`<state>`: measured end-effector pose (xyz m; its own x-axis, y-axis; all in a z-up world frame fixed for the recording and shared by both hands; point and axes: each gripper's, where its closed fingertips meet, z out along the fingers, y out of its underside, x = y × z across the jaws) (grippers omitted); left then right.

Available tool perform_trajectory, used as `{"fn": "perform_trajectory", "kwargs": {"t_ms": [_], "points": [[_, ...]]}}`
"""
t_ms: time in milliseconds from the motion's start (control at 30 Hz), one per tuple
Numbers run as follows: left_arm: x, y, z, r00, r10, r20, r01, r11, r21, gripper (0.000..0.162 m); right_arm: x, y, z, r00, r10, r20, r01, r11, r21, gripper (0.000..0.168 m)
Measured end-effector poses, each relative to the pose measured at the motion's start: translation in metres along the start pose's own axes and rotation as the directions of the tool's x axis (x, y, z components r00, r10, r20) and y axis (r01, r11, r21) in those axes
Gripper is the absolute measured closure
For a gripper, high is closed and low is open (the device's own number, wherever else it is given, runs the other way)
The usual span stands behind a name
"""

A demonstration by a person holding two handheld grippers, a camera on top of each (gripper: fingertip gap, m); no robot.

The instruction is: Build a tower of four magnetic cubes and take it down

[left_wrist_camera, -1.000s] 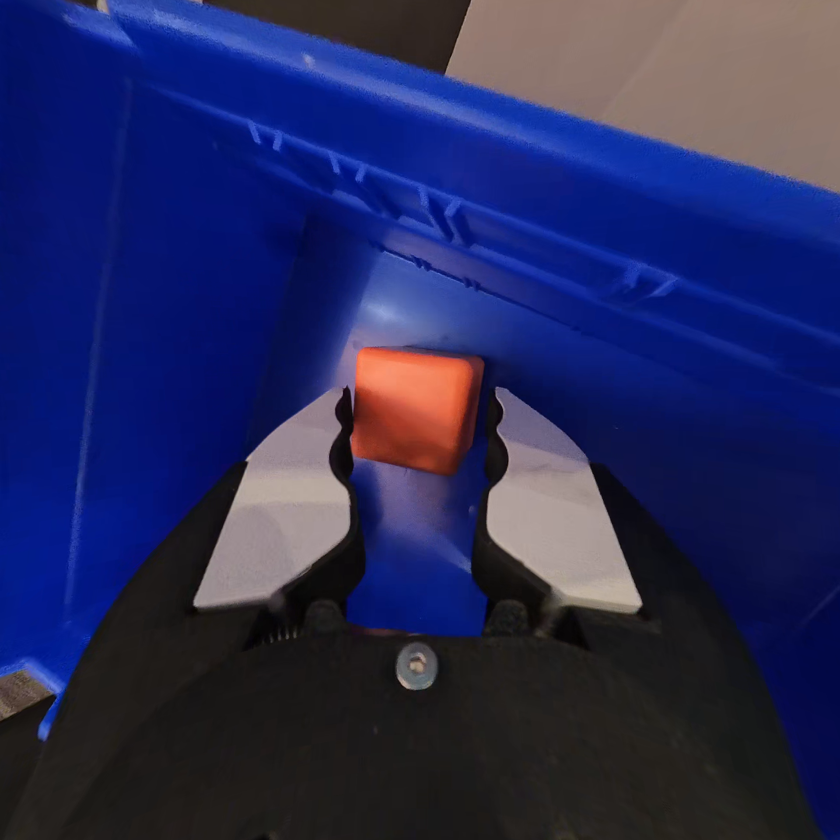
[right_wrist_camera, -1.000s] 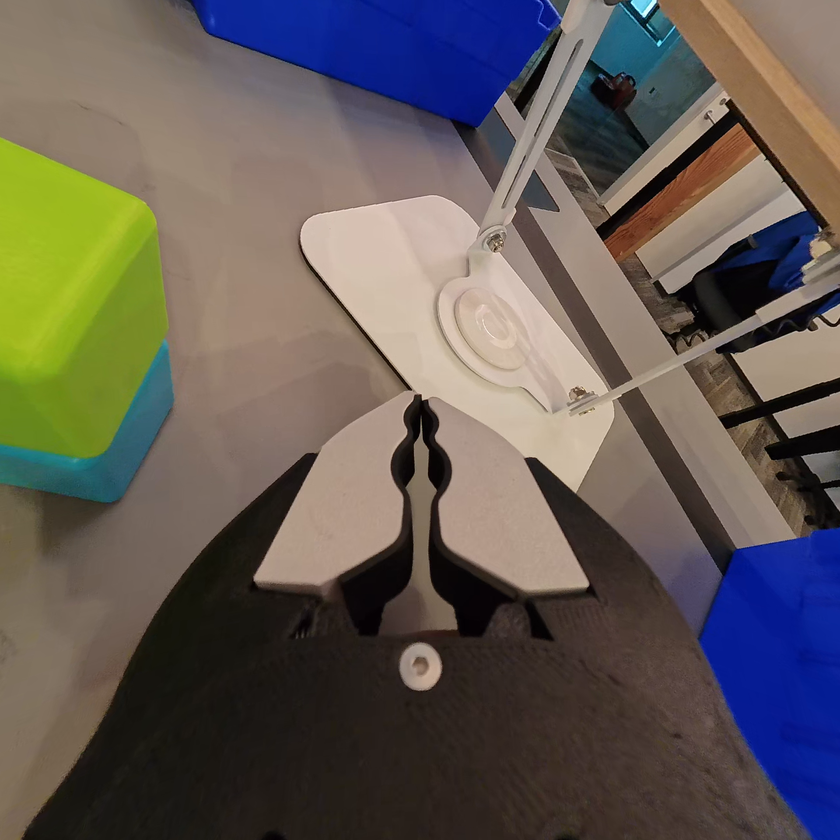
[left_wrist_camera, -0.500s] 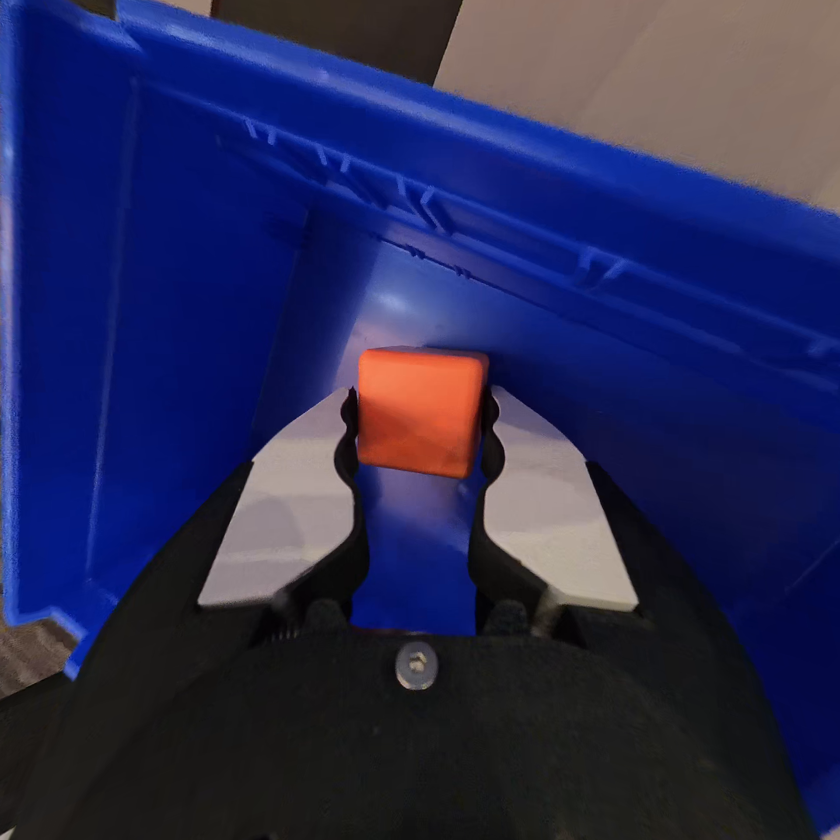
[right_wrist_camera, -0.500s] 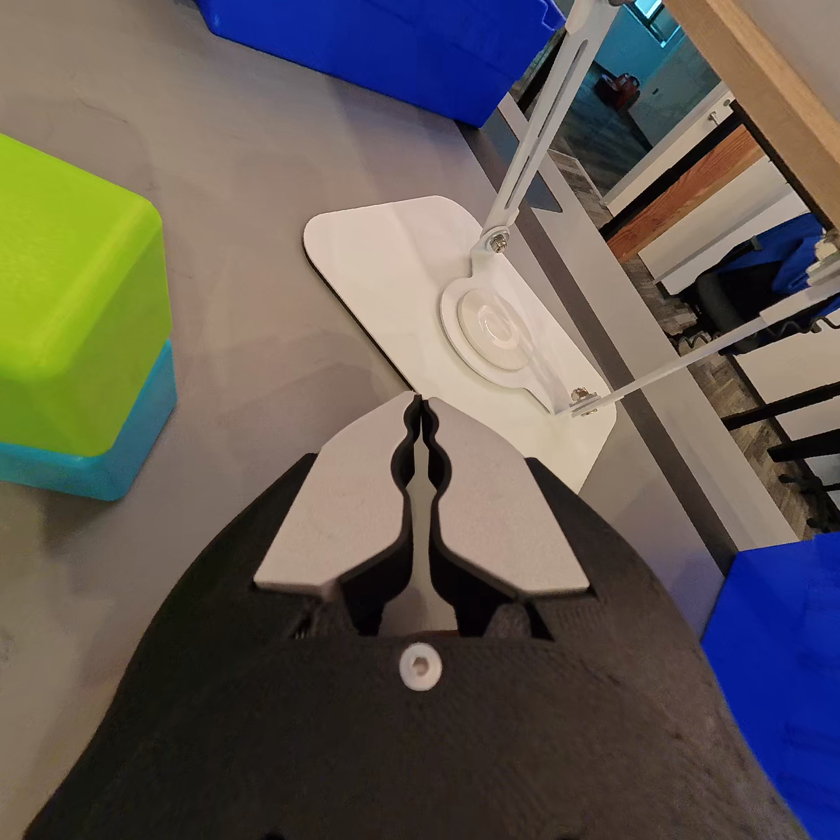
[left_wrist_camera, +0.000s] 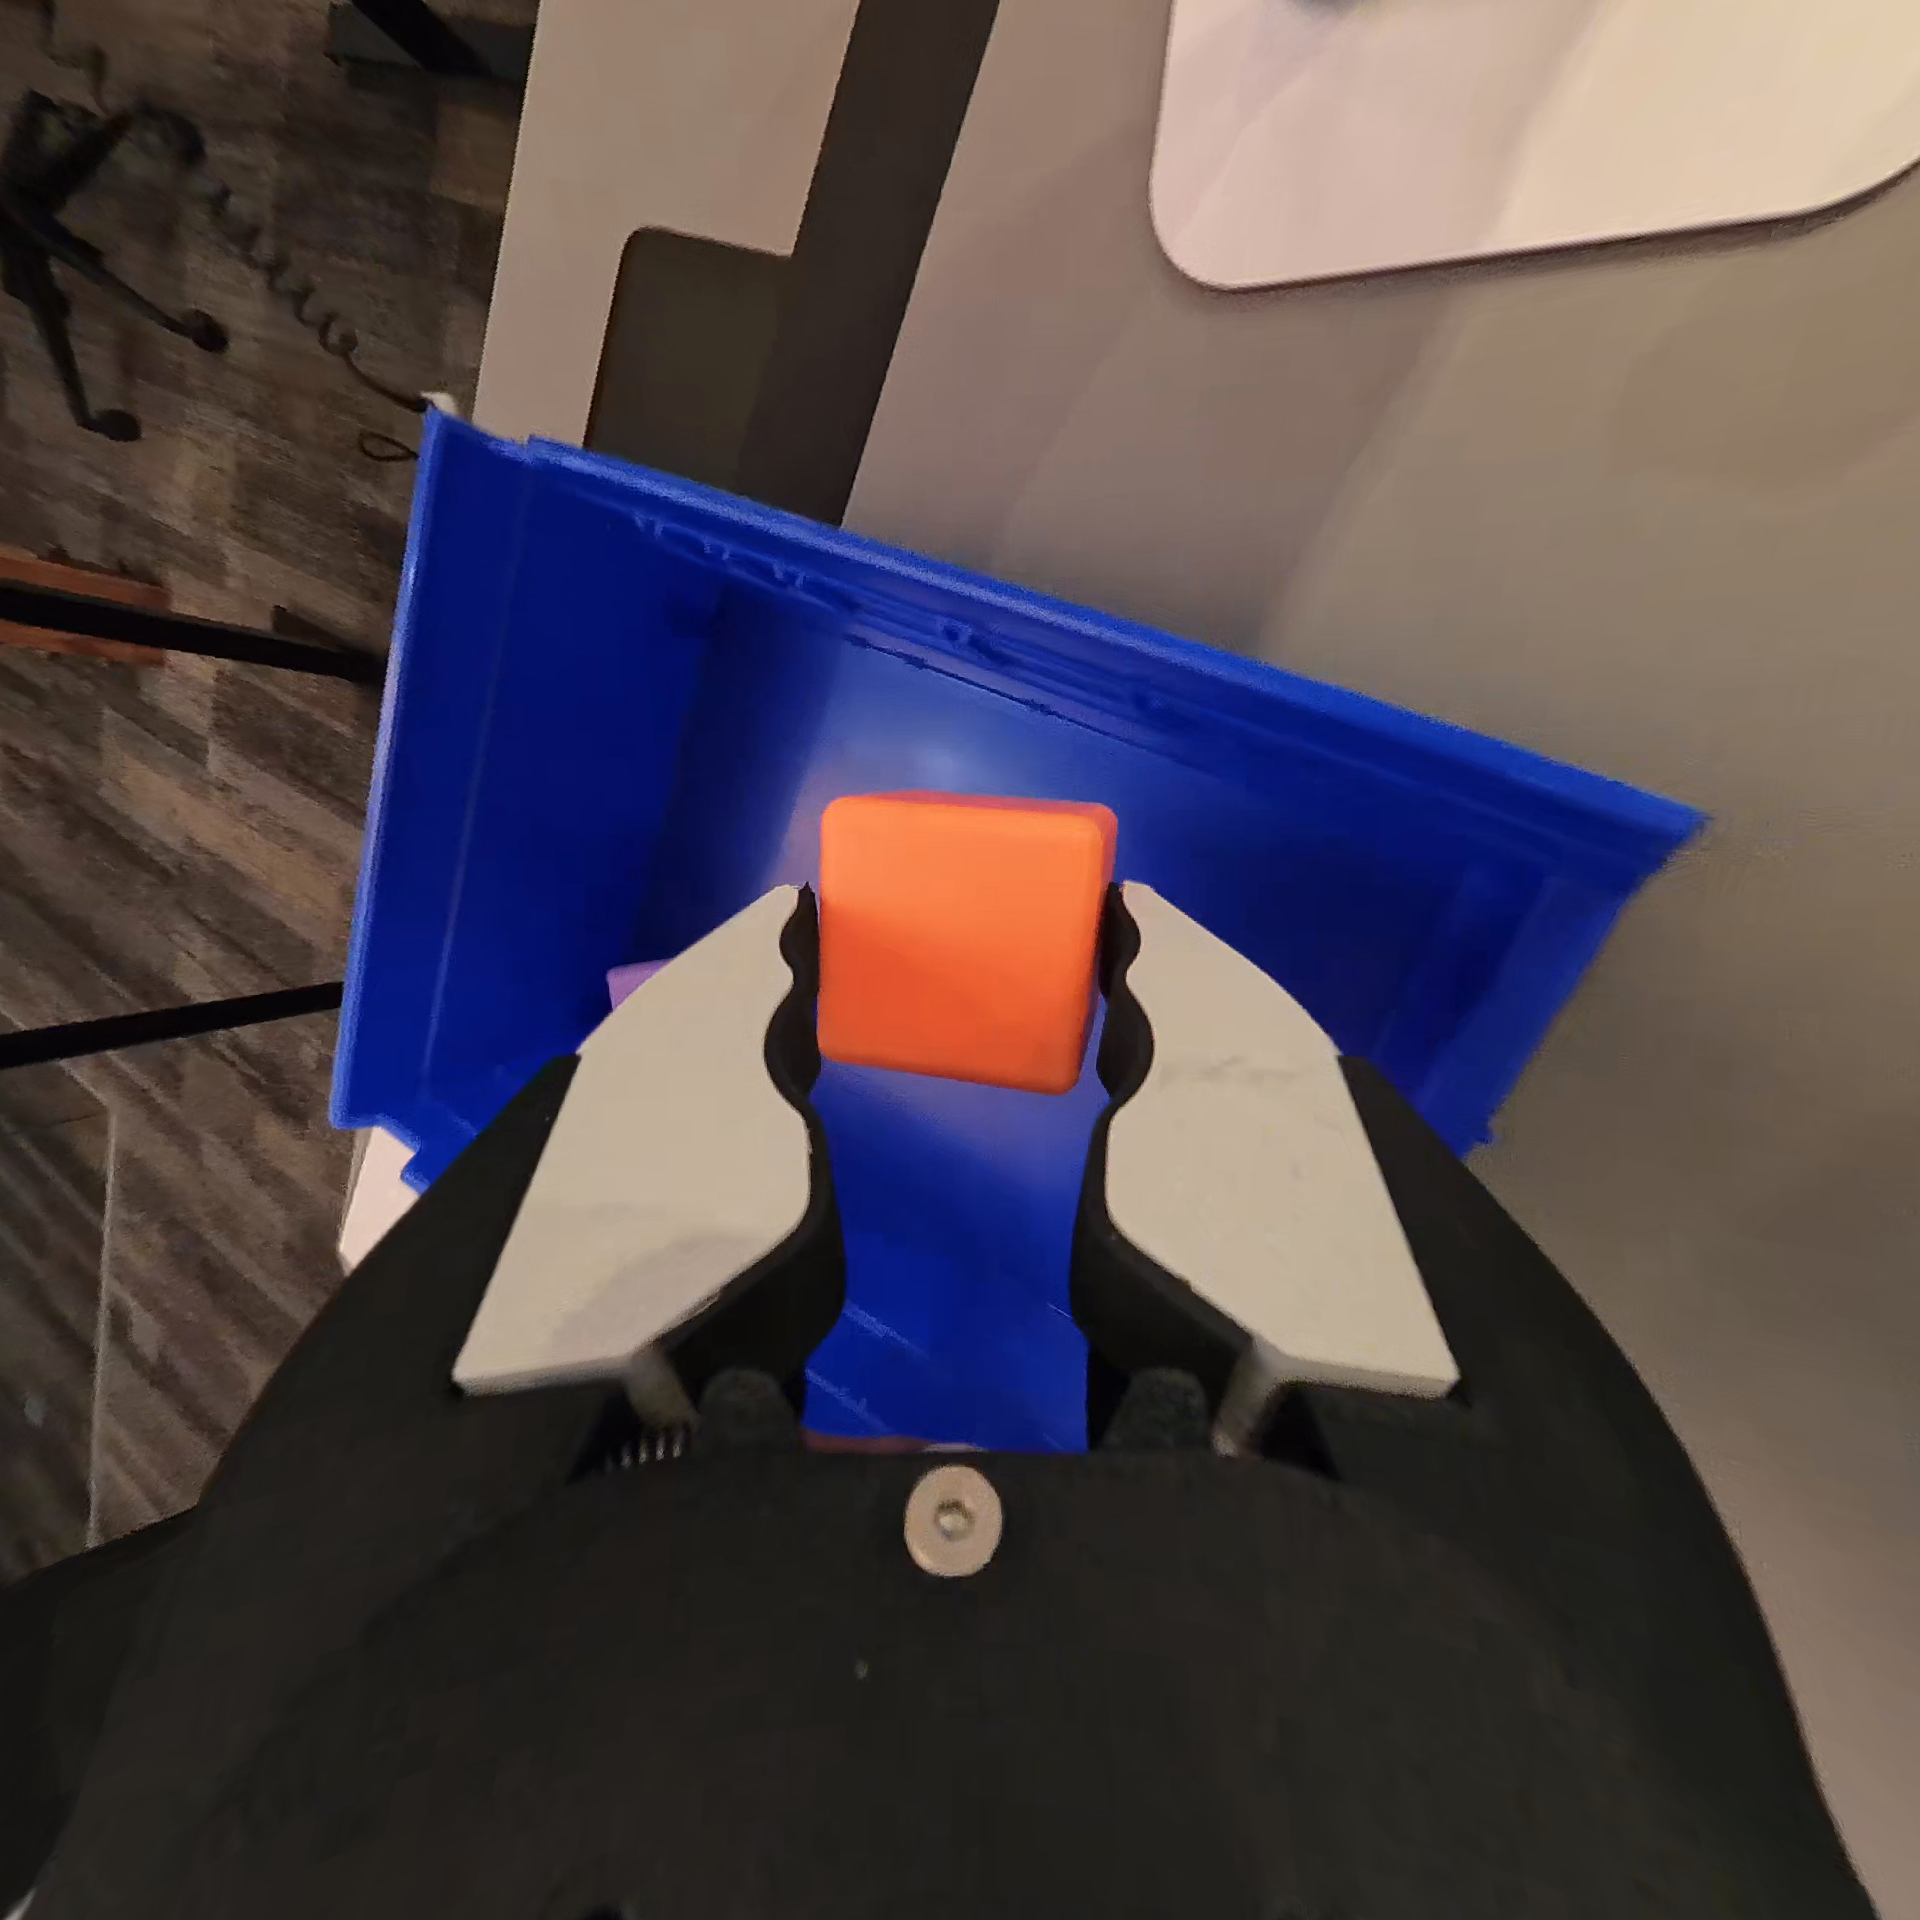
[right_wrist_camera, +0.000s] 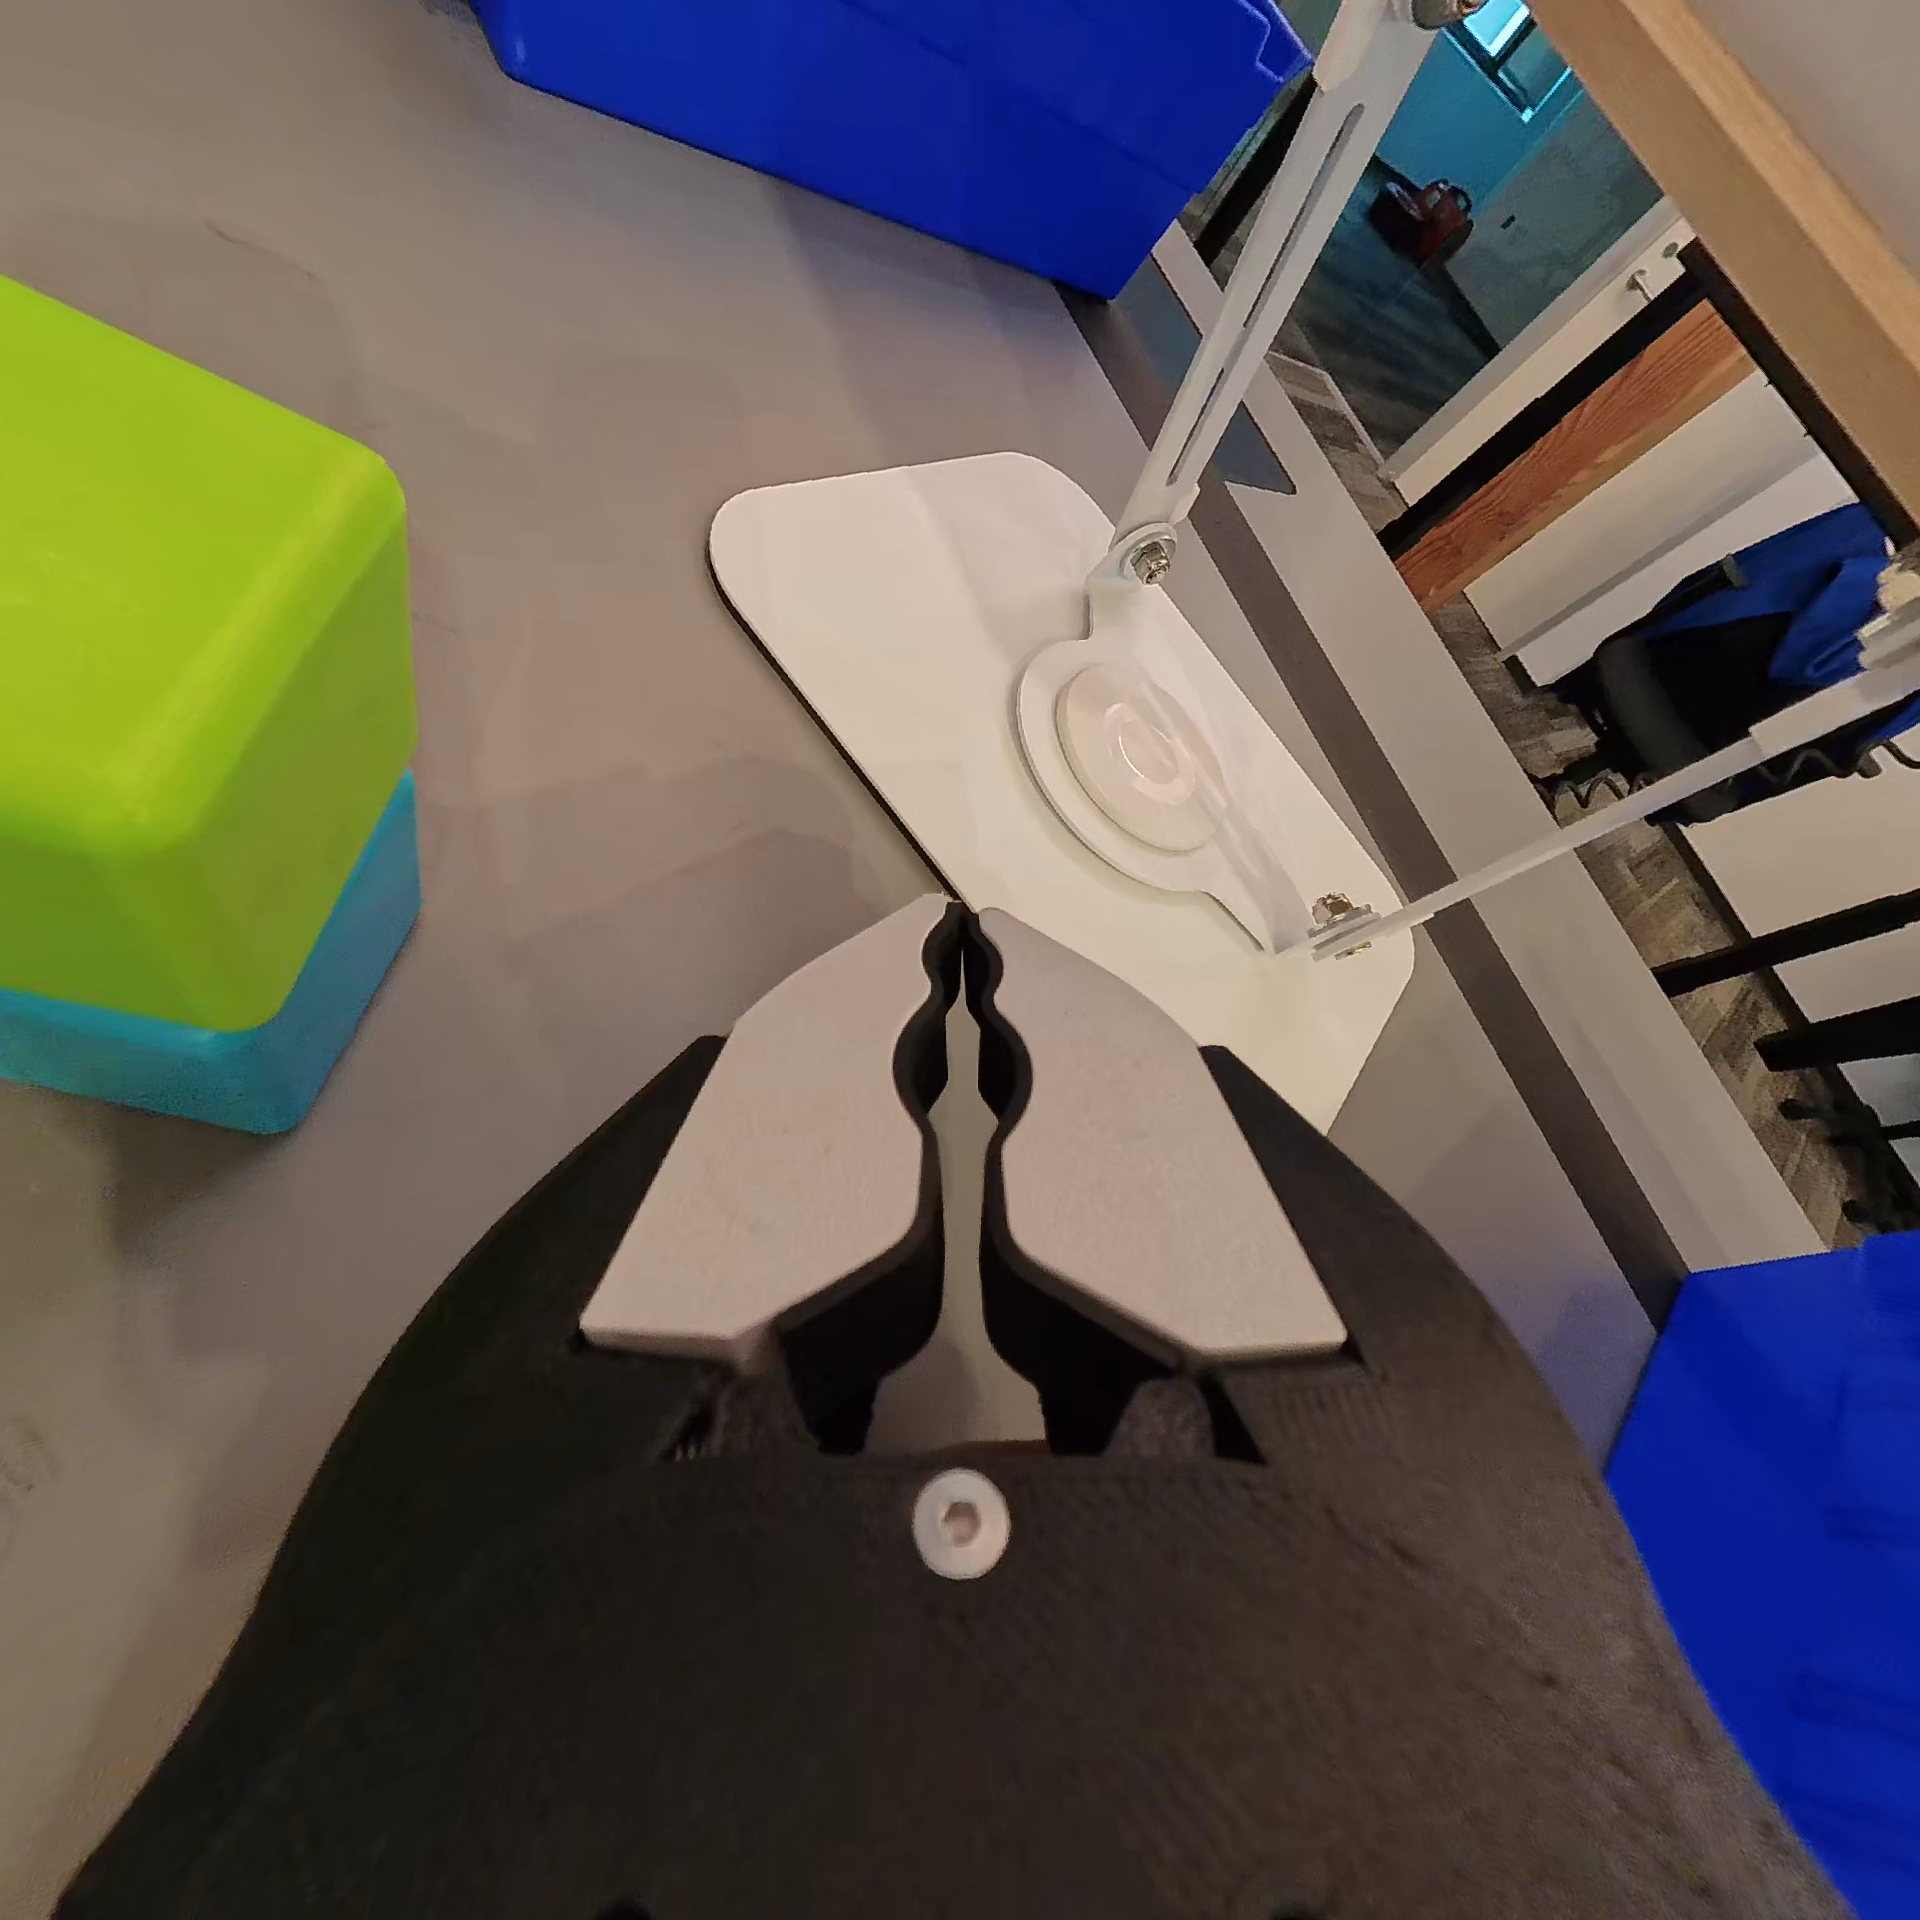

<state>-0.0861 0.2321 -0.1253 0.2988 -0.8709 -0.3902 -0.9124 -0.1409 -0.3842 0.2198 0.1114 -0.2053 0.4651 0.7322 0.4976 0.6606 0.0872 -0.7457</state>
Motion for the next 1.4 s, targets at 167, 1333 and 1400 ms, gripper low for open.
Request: {"fn": "perform_trajectory", "kwargs": {"t_ms": [167,1333,1400], "points": [[0.029,-0.028,-0.031,0.998,0.061,-0.019,-0.059,0.996,0.072,0.111,0.000,0.000,0.000,1.000,-0.004,-0.002,0.004,1.000,-0.001,0.168],[0.262,-0.219,-0.038,0.742,0.604,-0.289,-0.528,0.794,0.302,0.111,-0.002,0.001,0.001,1.000,-0.011,0.006,0.011,1.000,-0.007,0.168],[0.268,-0.220,-0.035,0.729,0.619,-0.292,-0.538,0.782,0.314,0.111,-0.002,0.001,0.001,1.000,-0.010,0.006,0.010,1.000,-0.006,0.168]]}}
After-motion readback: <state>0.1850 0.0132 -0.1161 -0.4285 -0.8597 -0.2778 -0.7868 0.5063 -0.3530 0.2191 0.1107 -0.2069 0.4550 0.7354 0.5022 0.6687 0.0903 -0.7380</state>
